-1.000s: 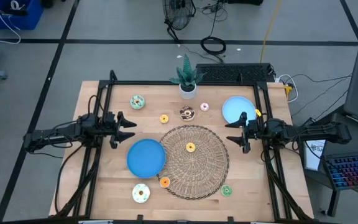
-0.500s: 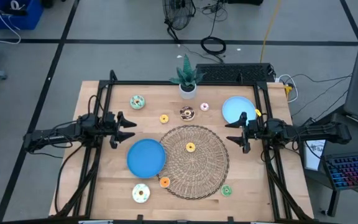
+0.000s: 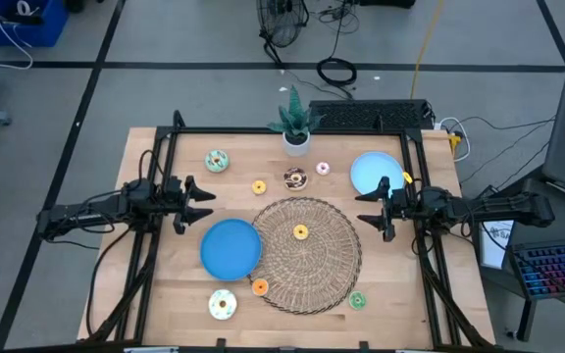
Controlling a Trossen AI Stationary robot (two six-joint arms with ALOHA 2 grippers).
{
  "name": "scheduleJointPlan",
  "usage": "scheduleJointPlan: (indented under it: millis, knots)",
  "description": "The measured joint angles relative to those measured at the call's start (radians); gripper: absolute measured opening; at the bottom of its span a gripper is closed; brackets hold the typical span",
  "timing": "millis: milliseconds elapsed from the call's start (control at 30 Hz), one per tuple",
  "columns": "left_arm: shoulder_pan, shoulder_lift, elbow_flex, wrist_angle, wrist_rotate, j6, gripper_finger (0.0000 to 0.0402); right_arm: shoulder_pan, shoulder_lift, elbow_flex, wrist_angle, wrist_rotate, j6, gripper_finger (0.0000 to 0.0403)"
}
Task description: Pick & Place donuts
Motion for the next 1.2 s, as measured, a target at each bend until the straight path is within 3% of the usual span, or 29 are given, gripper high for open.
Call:
scheduleJointPlan:
  millis: [1033,1200]
  knots:
    - [0.000,0.000,0.000,0.000,0.000,0.000,0.0255,0.000,0.000,0.000,0.000,0.000,0.001,0.0251]
    - [0.000,0.000,0.000,0.000,0.000,0.000,0.0255,0.000,0.000,0.000,0.029,0.000,0.097,0.0251]
